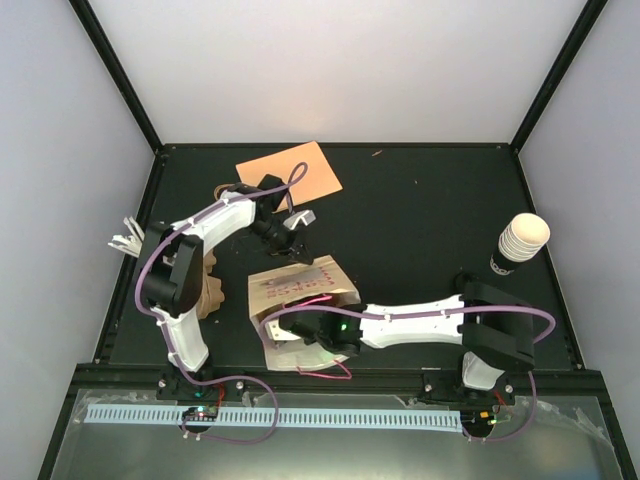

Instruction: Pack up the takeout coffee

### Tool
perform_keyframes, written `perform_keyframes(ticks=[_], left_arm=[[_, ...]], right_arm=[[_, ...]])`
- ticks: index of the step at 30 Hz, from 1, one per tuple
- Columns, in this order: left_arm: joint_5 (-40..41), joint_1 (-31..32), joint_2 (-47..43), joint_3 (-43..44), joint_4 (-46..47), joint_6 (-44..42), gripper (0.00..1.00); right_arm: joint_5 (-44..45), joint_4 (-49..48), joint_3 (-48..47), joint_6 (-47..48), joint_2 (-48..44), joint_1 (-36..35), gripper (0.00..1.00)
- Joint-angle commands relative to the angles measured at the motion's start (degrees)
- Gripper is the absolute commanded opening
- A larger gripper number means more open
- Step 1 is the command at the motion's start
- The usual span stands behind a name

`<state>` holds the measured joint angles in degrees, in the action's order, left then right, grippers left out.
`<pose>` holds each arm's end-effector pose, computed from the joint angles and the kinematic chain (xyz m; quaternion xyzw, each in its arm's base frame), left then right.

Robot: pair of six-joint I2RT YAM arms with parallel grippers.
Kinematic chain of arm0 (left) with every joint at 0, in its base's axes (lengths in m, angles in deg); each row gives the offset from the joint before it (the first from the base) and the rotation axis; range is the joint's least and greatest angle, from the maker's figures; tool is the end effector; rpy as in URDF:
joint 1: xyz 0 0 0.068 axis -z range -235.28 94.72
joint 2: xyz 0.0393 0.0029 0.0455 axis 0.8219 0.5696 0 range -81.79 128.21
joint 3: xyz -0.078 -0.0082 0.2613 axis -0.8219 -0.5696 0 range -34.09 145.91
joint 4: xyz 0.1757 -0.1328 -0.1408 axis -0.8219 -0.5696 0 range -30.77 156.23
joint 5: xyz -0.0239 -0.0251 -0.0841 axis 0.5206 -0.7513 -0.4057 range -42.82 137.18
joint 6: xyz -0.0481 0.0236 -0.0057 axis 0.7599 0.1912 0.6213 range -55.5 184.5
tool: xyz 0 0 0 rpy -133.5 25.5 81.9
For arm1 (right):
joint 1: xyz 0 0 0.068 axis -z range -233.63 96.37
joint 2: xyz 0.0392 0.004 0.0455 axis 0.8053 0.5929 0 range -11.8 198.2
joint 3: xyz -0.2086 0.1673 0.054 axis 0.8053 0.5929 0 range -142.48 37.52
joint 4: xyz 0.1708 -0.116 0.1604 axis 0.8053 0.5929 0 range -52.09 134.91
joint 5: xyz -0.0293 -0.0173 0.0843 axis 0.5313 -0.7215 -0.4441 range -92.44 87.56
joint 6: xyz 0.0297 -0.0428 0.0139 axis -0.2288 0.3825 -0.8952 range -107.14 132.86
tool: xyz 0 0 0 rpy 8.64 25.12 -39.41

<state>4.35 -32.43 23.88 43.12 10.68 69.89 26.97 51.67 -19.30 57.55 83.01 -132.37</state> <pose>0.3093 -0.1565 0.2041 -0.1600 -0.9160 0.3655 0.0418 0.0829 0.3274 0.1906 -0.7653 0.5064 -0.1365 0.3732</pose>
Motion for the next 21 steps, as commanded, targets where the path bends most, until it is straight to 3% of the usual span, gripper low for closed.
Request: perform_keyframes(ticks=[1,16,21], left_arm=[[0.28,0.79,-1.77,-1.02,0.35,0.25,0.02],[-0.8,1.39,-3.27,-1.82,0.18,-0.21,0.02],[0.11,1.49,-3.33,-1.35,0.19,0.0,0.02]], right_arm=[[1.0,-3.1,0.25,-0.15,2.27,0.87,0.01],[-2.65,-4.16,-0.84,-0.02,9.77,2.03,0.01],[-2.92,-3.67,-1.01,-0.31,8.03,1.95,0.01]])
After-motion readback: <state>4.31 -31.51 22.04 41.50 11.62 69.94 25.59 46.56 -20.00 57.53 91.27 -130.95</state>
